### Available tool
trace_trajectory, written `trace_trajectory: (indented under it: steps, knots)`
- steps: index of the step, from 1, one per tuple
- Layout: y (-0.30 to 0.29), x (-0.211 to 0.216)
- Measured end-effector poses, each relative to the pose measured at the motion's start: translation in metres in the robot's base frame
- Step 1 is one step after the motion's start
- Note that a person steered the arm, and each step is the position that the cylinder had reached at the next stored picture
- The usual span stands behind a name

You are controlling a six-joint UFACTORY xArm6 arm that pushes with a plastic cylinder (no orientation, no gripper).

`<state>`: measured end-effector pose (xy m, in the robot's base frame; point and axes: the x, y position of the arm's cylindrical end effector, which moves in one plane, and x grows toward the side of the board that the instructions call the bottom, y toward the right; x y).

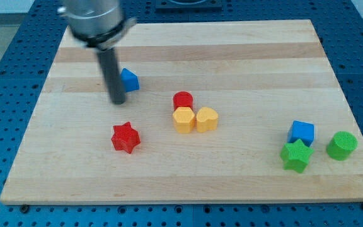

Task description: Push the red star left to the yellow hexagon

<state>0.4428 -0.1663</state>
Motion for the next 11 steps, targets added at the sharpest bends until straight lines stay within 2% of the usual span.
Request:
trace_trajectory:
  steps: [2,3,4,5,6,8,10,11]
  knots:
    - [-0.037,0.02]
    - [-0.003,0.067]
    - [-0.003,0.068]
    - [0.024,0.12]
    - [0.025,0.117]
    - [0.096,0.04]
    - [0.09,0.041]
    - [0.048,0.058]
